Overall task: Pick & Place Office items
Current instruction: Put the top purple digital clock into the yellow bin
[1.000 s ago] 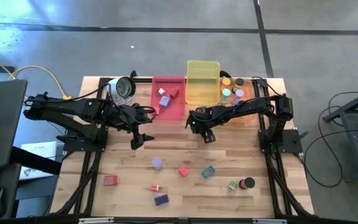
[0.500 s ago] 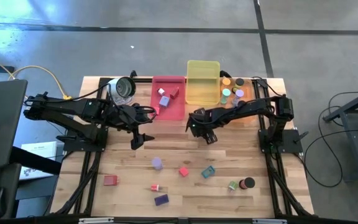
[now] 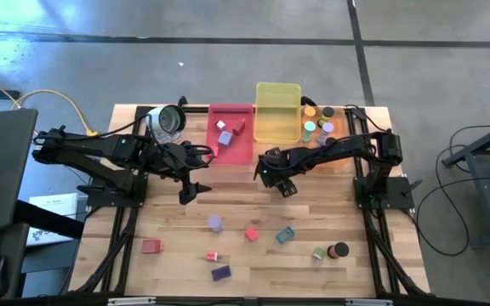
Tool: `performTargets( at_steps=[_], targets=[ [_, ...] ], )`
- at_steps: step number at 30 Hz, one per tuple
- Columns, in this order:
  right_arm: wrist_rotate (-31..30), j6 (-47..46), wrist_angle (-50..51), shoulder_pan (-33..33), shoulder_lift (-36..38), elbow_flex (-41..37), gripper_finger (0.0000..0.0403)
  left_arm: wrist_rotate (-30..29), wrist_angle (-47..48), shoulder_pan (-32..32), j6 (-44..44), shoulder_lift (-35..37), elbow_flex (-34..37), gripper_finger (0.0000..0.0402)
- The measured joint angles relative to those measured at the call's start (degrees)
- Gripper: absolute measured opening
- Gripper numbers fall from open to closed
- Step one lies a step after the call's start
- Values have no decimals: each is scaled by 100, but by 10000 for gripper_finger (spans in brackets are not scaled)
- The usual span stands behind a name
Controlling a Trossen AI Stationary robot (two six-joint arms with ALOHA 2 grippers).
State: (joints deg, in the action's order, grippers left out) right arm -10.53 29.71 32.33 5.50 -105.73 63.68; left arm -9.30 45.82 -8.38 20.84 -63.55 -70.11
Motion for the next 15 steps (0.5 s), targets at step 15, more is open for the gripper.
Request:
performTargets(
  at_steps=[15],
  targets=[
    [-547,-1263,196,-58,7,2,388,2,0,0,-1,0,0,363]
  ],
)
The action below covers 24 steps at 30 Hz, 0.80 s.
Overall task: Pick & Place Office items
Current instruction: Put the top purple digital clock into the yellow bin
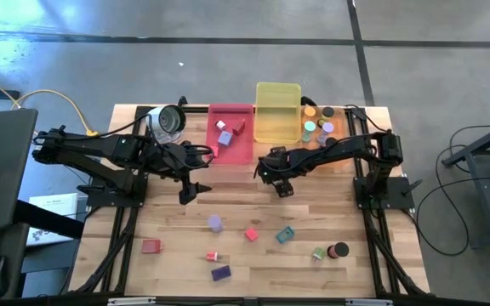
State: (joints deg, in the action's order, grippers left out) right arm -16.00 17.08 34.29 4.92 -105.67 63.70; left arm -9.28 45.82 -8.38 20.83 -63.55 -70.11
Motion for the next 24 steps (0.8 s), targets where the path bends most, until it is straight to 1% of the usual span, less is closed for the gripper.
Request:
performTargets(
  at_steps=[3,4,7,12,17,21,24],
  targets=[
    [-27,-180,92,-8,0,7,388,0,0,0,0,0,0,363],
    [57,-236,159,-5,0,9,388,0,0,0,1,0,0,363],
    [584,-165,562,41,2,35,383,0,1,0,3,0,0,363],
    [987,-465,617,194,31,35,375,7,0,0,5,-2,0,363],
    [1089,-355,571,335,281,20,374,7,2,0,9,-2,0,363],
    [1043,-182,532,421,605,22,376,7,2,0,14,-2,0,363],
    [1042,-40,531,504,673,22,374,7,2,2,3,-2,0,363]
  ],
)
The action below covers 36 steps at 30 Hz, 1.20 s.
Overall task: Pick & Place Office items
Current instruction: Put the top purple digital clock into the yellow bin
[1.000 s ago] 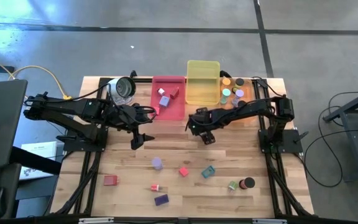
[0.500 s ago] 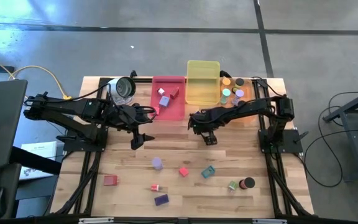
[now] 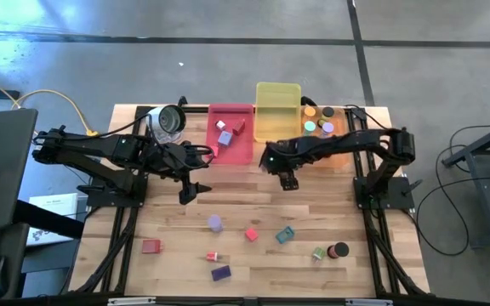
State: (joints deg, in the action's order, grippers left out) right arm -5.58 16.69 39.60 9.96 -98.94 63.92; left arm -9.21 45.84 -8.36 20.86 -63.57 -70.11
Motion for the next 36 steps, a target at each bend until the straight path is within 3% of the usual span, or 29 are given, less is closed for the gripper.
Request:
performTargets(
  at_steps=[9,36],
  targets=[
    [600,-5,-42,381,9,0,376,0,0,0,-2,0,0,363],
    [556,11,-62,483,-179,-2,375,-4,0,0,-2,0,0,363]
  ],
)
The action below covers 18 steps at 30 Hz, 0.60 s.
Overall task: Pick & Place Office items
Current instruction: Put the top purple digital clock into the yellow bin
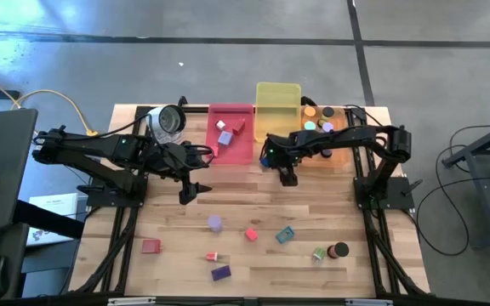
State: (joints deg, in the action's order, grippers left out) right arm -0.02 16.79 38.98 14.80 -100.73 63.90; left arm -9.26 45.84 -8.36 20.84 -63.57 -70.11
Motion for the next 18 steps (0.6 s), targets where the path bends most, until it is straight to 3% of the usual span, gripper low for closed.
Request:
performTargets(
  at_steps=[18],
  targets=[
    [128,62,1,36,0,0,375,2,0,-1,11,0,0,363]
  ],
)
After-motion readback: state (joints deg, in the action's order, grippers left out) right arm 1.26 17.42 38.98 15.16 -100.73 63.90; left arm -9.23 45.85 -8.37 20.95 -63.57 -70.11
